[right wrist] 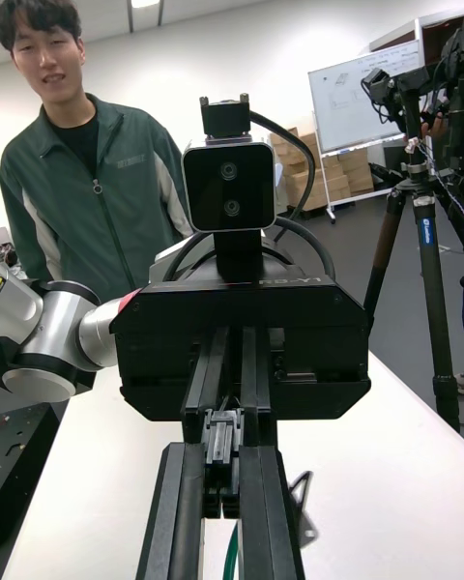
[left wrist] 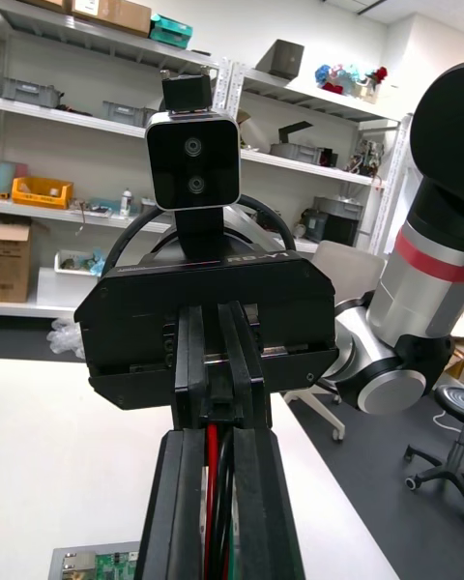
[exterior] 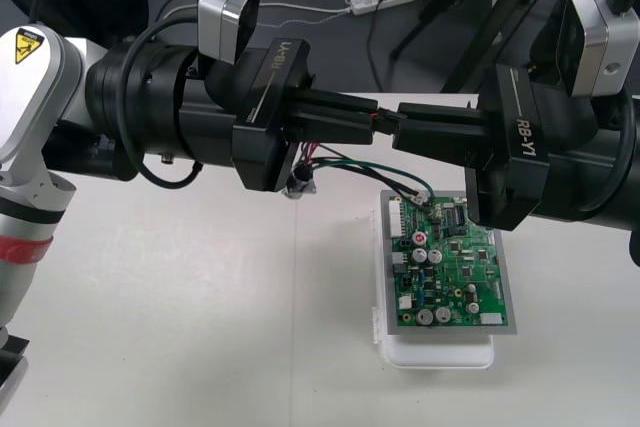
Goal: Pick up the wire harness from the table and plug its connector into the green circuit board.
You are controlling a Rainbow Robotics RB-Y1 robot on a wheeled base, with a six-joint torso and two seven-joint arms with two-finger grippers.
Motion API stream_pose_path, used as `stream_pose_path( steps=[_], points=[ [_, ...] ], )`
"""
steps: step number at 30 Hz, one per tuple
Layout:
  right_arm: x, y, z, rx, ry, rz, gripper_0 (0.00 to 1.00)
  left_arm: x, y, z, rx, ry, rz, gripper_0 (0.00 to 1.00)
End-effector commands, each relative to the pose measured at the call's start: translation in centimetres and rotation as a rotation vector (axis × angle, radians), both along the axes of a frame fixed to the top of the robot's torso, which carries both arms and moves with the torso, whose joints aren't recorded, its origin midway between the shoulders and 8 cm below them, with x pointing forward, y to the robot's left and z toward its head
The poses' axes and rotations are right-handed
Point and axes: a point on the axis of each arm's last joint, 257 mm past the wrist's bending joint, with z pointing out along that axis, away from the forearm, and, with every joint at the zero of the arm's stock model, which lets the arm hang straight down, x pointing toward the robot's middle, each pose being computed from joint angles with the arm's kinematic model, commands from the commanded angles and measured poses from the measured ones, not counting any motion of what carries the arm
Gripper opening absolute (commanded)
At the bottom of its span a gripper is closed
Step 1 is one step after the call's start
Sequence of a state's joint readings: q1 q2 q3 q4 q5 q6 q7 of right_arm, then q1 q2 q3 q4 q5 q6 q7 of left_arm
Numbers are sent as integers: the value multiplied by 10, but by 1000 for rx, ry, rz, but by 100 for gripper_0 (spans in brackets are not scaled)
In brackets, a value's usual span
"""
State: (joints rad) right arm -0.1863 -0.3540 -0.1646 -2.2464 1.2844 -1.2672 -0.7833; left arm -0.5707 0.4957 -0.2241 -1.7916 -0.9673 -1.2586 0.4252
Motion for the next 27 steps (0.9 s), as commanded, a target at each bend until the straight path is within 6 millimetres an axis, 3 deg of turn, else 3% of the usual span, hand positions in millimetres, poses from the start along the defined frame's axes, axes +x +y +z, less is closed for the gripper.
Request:
stream_pose_path(
  steps=[1,21,22,23,24,25,27],
  points=[
    [-8,8,12,16,0,31,0,-5,-8,25,-43,-130,4,0],
    [-8,7,12,23,14,29,0,-6,-8,27,-58,-142,0,0],
    [-8,7,12,25,9,27,4,-6,-8,28,-59,-145,0,0],
    [-7,6,12,26,11,24,17,-6,-8,27,-59,-146,-1,0],
    [-7,6,13,29,13,23,46,-6,-8,27,-59,-146,-1,0],
    [-6,5,14,30,9,18,63,-6,-8,28,-60,-147,2,0],
    [-5,5,14,34,10,17,80,-6,-8,28,-60,-147,2,0]
  ],
)
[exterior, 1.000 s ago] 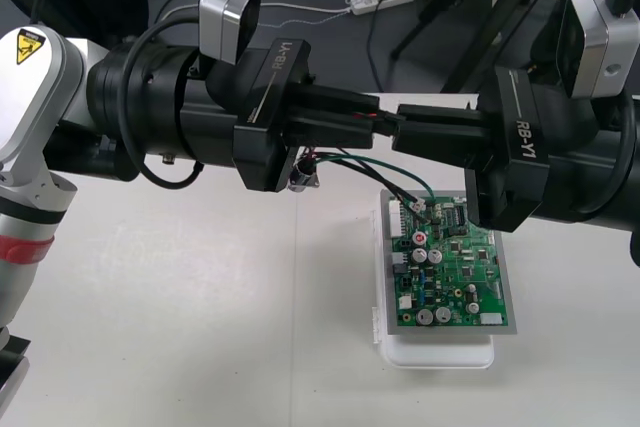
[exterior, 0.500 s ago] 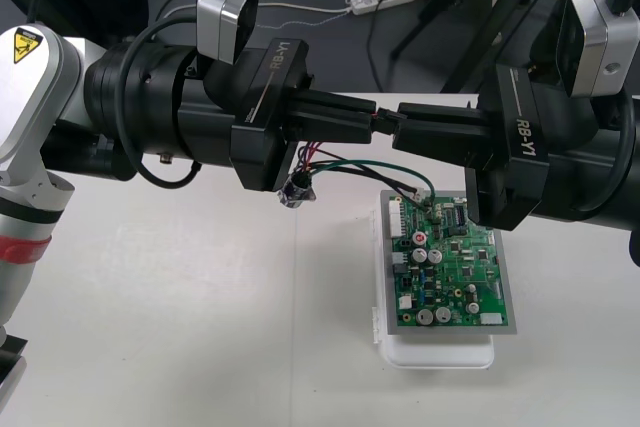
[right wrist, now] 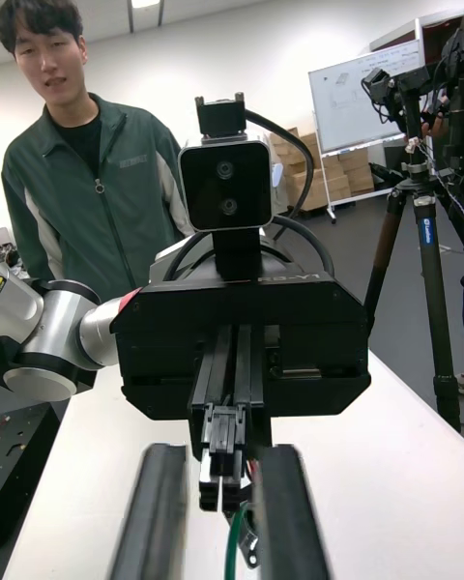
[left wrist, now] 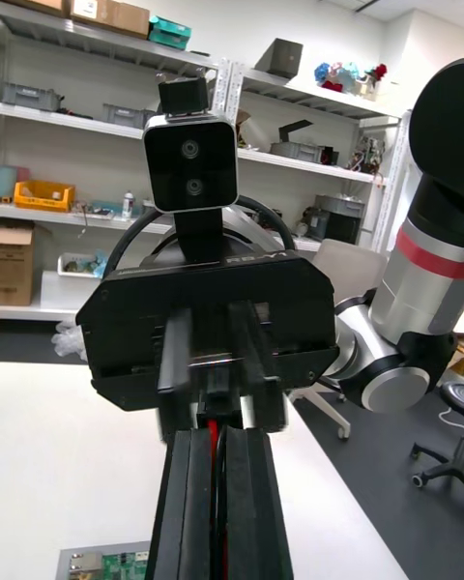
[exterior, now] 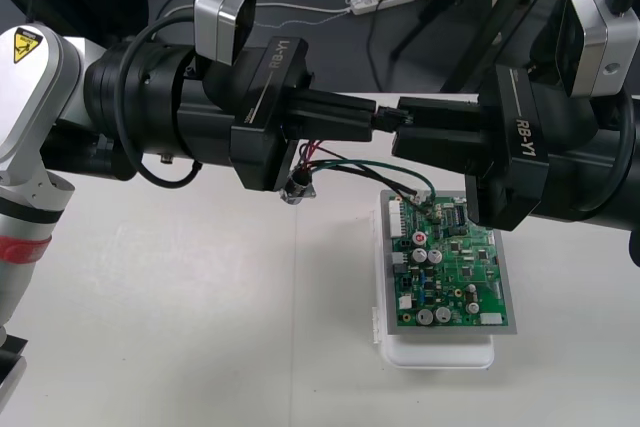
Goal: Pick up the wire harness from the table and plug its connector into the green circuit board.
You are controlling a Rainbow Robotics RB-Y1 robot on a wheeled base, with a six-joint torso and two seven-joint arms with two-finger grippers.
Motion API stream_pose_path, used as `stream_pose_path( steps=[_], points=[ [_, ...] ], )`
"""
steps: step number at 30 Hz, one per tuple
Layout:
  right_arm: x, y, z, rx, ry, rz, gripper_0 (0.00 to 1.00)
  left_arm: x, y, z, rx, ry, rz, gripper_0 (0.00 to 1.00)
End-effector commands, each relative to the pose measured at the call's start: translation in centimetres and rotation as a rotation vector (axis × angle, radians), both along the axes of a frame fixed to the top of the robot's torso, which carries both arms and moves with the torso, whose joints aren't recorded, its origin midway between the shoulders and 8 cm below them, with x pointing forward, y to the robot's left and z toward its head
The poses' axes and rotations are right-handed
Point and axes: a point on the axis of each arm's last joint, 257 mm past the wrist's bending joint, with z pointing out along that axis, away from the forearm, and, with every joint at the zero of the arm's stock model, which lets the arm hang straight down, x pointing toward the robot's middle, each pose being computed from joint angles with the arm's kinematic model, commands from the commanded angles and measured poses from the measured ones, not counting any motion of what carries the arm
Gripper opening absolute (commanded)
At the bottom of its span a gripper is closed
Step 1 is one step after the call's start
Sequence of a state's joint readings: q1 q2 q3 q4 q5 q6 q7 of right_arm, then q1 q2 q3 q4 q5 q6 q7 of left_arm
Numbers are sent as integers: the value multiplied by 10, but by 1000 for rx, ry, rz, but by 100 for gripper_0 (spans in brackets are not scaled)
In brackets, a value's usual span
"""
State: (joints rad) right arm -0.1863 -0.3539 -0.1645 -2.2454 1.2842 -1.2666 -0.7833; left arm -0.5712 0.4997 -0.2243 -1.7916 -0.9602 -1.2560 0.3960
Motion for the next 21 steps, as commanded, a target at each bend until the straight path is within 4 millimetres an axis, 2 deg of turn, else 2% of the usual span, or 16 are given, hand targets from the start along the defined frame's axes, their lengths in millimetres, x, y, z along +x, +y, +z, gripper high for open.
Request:
stream_pose_path(
  steps=[1,3,12,21],
  points=[
    [-5,5,14,32,9,16,84,-6,-9,26,-50,-123,0,0],
    [-5,5,14,32,6,15,100,-6,-9,26,-51,-126,0,0],
    [-5,4,15,32,-12,11,100,-3,-5,19,-53,-118,13,0],
    [-5,3,16,34,-14,10,100,2,9,4,-63,-108,46,0]
  ],
)
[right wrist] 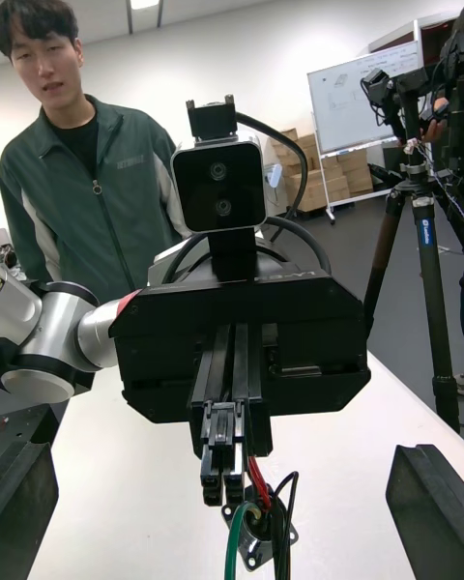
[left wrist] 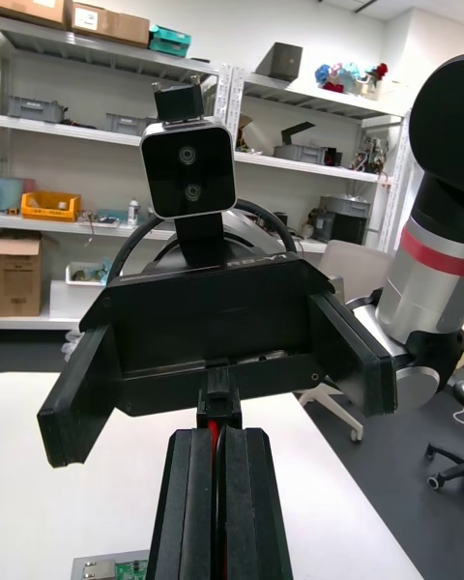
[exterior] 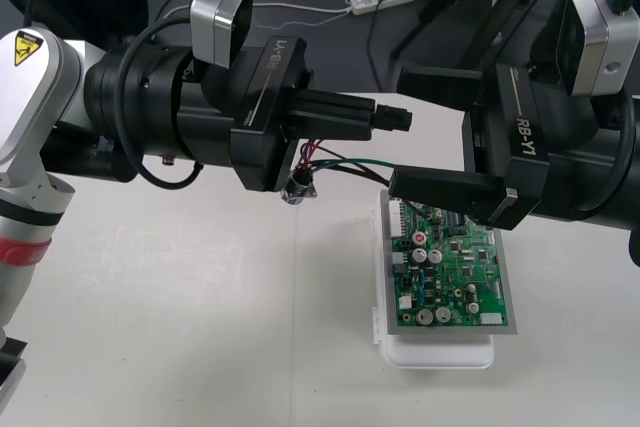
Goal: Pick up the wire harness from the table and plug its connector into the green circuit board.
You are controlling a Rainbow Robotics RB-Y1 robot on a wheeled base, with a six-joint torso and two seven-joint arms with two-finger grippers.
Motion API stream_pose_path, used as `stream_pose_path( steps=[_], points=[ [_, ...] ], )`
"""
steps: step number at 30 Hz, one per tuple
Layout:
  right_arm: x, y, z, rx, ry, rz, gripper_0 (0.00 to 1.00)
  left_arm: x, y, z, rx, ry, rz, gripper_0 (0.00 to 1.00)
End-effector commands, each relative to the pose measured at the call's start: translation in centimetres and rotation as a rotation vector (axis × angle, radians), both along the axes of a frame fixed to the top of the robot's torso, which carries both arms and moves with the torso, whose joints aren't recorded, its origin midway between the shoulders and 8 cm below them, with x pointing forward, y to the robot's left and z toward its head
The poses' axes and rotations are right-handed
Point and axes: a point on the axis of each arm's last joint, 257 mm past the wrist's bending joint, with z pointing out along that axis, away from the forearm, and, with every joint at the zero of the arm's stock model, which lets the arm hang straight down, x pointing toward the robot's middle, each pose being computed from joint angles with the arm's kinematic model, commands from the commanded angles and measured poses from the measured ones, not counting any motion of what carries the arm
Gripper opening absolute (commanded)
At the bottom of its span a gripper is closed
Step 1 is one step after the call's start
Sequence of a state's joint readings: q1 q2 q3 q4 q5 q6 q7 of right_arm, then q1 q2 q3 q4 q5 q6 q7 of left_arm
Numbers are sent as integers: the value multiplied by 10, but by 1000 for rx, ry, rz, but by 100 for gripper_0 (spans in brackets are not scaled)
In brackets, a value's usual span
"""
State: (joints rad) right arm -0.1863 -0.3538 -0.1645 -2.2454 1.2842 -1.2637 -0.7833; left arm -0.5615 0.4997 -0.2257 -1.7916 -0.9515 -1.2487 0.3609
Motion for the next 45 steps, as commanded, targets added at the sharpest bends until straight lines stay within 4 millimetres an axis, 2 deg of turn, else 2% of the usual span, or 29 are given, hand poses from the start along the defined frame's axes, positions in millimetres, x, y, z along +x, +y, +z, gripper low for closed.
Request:
stream_pose_path(
  steps=[1,12,21,28,34,42,45],
  points=[
    [-5,3,15,32,-12,12,100,2,11,2,-45,-90,45,0],
    [-5,1,14,35,-6,6,100,5,41,-14,-33,-96,74,0],
    [1,-7,10,30,-4,-25,100,6,70,-40,23,-88,110,0],
    [5,-21,-11,-70,-18,-57,100,10,92,-65,78,-83,124,0],
    [4,-33,-30,-158,-24,-68,100,24,113,-94,85,-140,133,0],
    [7,-50,-58,-277,-8,-94,100,27,130,-122,92,-136,120,0],
    [12,-60,-63,-288,-1,-131,100,33,136,-131,99,-111,138,0]
  ],
)
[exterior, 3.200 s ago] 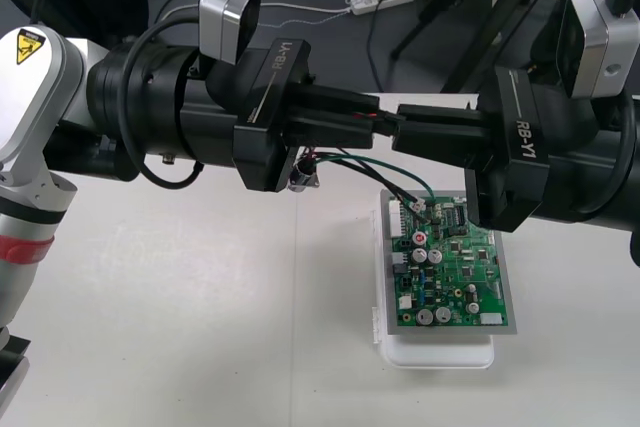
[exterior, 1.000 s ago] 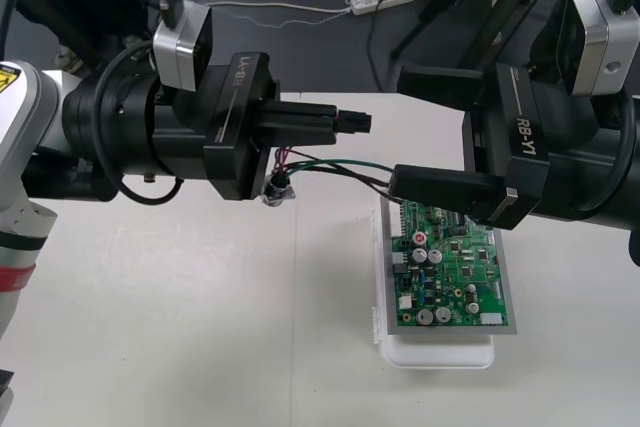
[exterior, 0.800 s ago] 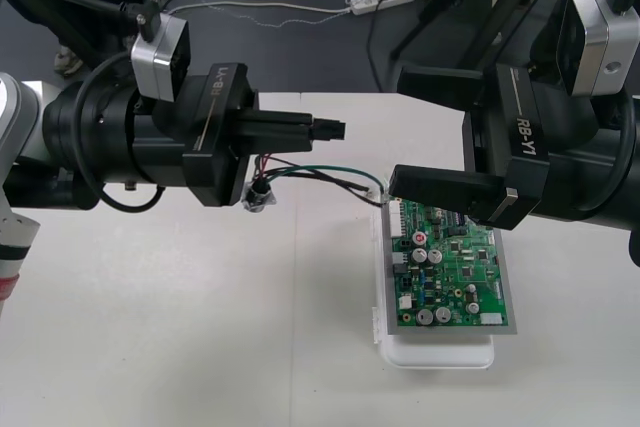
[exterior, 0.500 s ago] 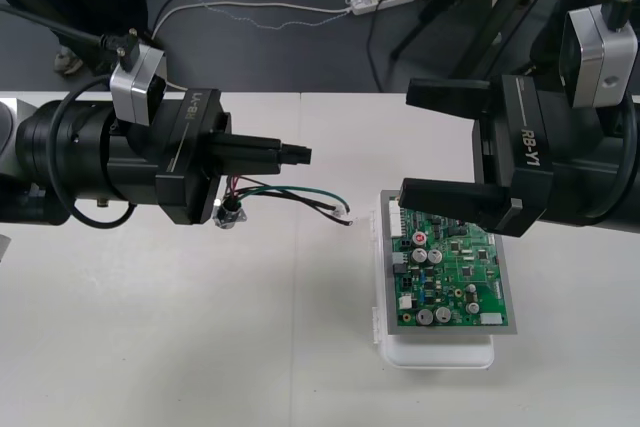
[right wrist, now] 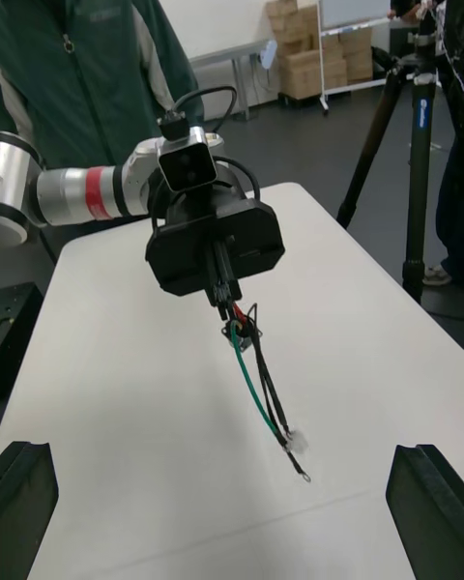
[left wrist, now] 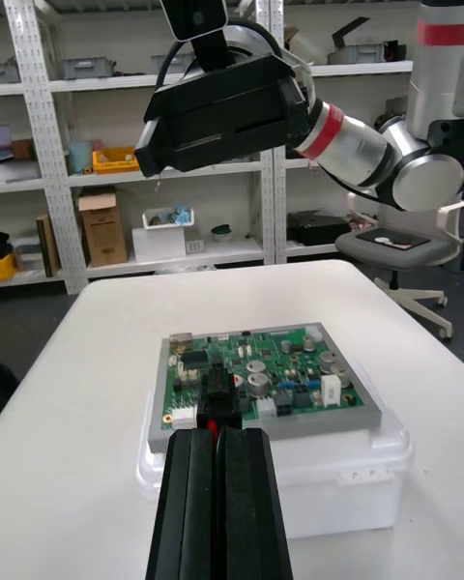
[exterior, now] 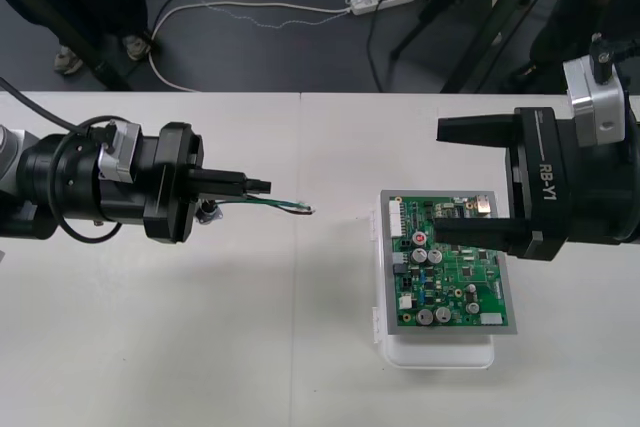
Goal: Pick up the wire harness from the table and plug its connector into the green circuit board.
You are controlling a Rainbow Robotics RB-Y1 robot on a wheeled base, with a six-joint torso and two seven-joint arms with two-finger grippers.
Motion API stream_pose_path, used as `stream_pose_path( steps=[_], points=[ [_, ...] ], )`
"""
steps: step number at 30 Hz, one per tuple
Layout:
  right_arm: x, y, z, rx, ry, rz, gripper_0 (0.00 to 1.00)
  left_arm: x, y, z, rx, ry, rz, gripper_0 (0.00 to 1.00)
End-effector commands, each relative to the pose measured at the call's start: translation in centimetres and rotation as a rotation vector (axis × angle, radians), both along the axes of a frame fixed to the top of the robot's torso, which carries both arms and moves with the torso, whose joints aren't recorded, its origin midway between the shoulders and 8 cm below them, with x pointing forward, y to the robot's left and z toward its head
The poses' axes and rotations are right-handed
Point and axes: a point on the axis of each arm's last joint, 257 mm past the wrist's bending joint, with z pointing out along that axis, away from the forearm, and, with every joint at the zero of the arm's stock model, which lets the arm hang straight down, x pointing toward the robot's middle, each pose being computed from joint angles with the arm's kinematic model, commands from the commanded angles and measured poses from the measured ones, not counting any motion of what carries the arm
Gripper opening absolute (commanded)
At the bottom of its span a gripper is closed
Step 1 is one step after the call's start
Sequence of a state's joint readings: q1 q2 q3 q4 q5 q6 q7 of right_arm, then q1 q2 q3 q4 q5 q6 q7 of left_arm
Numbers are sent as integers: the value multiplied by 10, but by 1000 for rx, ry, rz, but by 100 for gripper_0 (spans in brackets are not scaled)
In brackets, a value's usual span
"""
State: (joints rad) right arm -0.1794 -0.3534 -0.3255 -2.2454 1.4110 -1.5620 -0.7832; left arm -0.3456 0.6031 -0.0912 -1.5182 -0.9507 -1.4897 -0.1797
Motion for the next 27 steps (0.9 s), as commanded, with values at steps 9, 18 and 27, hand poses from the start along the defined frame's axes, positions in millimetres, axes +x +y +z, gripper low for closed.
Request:
stream_pose_path(
  steps=[9,18,27],
  points=[
    [7,-44,-43,-128,-11,-122,100,2,30,-52,48,144,10,0],
    [6,-73,-85,-288,-64,-147,100,-4,26,-85,64,125,-3,0],
    [14,-113,-127,-492,-118,-198,100,-6,8,-112,29,103,-11,0]
  ],
)
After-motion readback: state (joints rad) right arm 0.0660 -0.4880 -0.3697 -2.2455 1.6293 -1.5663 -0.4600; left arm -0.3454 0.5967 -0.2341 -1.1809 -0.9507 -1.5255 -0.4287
